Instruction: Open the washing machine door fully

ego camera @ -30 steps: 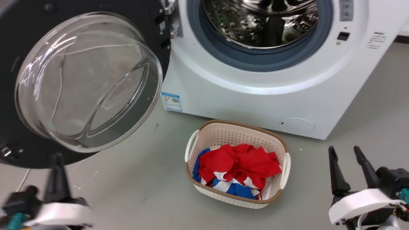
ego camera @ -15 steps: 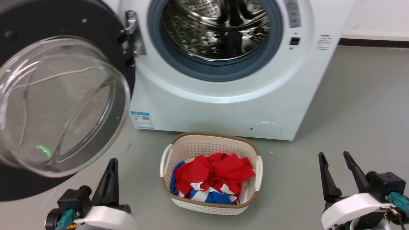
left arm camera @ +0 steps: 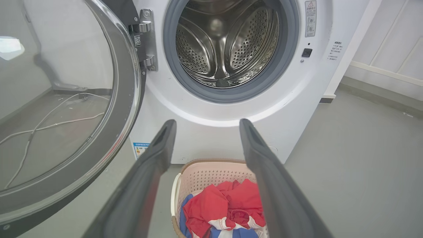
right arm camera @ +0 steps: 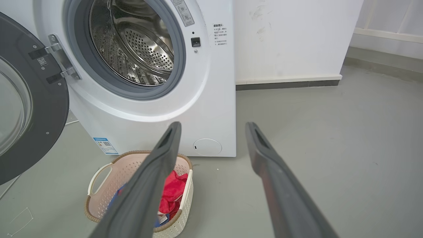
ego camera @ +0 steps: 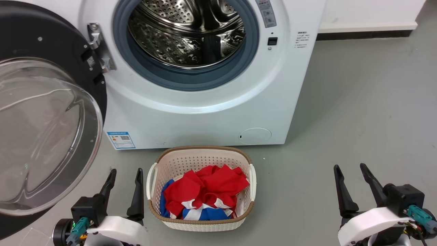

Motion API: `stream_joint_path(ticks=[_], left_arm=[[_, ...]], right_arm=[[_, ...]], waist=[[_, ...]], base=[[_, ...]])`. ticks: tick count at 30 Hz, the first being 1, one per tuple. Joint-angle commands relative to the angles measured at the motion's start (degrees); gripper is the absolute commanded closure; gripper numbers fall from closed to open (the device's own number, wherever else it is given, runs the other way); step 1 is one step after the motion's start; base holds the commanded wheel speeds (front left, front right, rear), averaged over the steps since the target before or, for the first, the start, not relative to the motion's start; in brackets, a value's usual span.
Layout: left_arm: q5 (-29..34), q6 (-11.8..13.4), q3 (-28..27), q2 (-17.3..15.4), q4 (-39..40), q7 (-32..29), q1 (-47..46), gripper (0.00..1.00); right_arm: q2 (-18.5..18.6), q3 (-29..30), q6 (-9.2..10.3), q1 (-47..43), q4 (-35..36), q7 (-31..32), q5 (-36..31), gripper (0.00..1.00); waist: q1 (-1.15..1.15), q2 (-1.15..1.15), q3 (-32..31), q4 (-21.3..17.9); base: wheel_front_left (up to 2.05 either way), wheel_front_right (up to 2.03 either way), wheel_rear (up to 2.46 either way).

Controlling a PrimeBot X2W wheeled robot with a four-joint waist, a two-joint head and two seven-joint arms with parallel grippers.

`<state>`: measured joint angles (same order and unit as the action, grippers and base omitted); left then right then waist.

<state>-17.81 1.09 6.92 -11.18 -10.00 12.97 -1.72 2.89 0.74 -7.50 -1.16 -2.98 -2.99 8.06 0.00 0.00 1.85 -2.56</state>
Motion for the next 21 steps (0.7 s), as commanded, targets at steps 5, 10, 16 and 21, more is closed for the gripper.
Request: stream_joint_path(ticks=[5,10,16,21], left_arm=[[0.34,0.52,0.21,-0.52,-0.34,0.02,-1.12,0.00],[-0.07,0.55,0.35,-0.67,-0.57,0.02,-1.48,0.00],[-0.50,0.57,0.66,-0.64,-1.21,-0.12,-1.50,0.00],[-0.93,0.84,0.87,-0.57,-1.59,-0.20,-1.28,0.00]], right_arm=[[-0.05,-0.84,0.01,1.20,-0.04,-0.66,-0.49,0.00],[-0.04,-1.31,0.01,1.68,-0.31,-1.05,-0.24,0.00],[-0.04,-1.35,0.01,2.04,-0.80,-1.16,-0.37,0.00],[-0.04,-1.37,0.01,1.94,-1.07,-1.32,-0.21,0.00]], waist=[[0.00,0.00,0.80,-0.93],[0.00,0.00,1.34,-1.01],[0.00,0.00,1.01,-0.77],[0.00,0.00,0.88,-0.59]], base=[[0.00,0.00,0.00],[0.00,0.00,0.00],[0.00,0.00,0.00],[0.00,0.00,0.00]])
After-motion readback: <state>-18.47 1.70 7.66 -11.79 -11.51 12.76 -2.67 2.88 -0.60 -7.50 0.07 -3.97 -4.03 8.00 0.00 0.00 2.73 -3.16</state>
